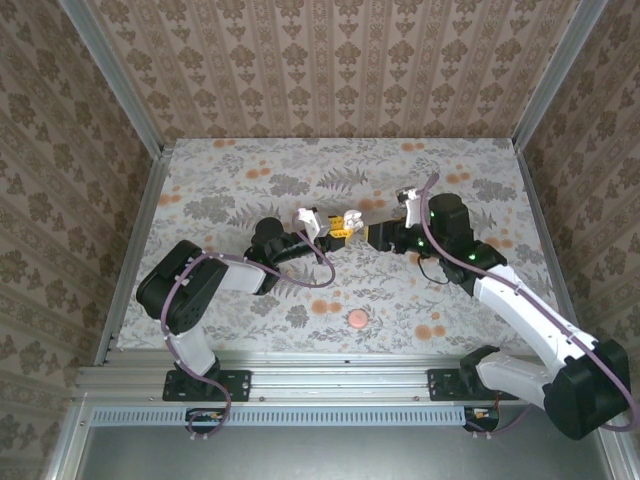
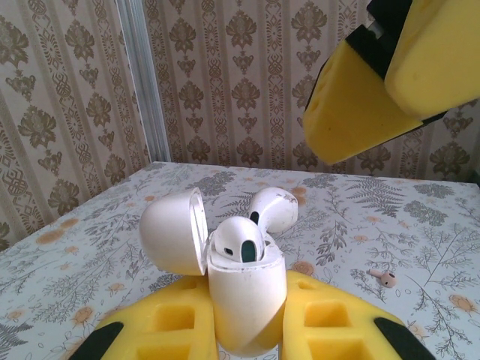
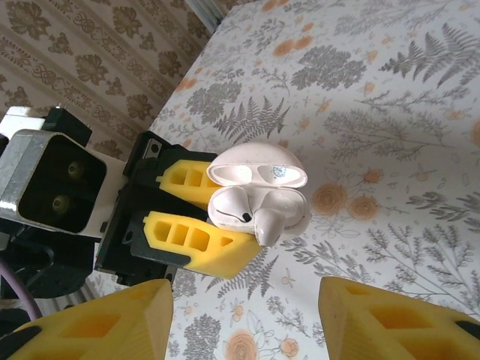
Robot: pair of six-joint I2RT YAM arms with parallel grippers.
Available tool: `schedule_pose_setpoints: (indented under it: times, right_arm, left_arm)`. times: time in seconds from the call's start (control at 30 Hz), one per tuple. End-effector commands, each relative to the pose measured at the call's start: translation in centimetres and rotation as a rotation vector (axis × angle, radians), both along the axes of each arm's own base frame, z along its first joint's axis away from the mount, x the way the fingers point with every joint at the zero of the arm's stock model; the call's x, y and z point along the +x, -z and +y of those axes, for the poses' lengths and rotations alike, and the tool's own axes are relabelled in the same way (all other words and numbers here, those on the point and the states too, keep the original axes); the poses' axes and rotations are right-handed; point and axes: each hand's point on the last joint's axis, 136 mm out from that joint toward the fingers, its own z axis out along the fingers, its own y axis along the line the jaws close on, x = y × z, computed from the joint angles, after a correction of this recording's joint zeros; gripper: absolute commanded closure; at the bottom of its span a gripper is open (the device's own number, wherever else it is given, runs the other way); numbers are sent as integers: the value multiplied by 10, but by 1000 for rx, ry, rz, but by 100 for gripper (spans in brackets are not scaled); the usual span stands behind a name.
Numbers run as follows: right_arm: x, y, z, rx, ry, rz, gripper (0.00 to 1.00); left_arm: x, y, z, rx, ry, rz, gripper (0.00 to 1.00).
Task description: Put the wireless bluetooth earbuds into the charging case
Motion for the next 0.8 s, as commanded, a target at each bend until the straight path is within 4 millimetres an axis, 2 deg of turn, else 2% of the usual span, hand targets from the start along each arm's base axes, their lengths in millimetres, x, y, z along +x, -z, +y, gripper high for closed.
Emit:
schedule_pose_setpoints:
  times: [0.0, 0.37, 0.6, 0.77]
  right_arm:
    - [1, -11, 9, 47, -39, 35, 45]
    - [13, 7, 13, 19, -29, 90, 47]
    - [22, 13, 7, -11, 19, 102, 51]
    - [29, 19, -5, -38, 82, 118, 55]
  left_arm:
    - [-8, -19, 1, -39, 16, -35, 100]
    - [-13, -23, -2, -48, 30, -36, 100]
    - [-14, -27, -2, -53, 33, -42, 100]
    - [-17, -31, -1, -58, 35, -51, 100]
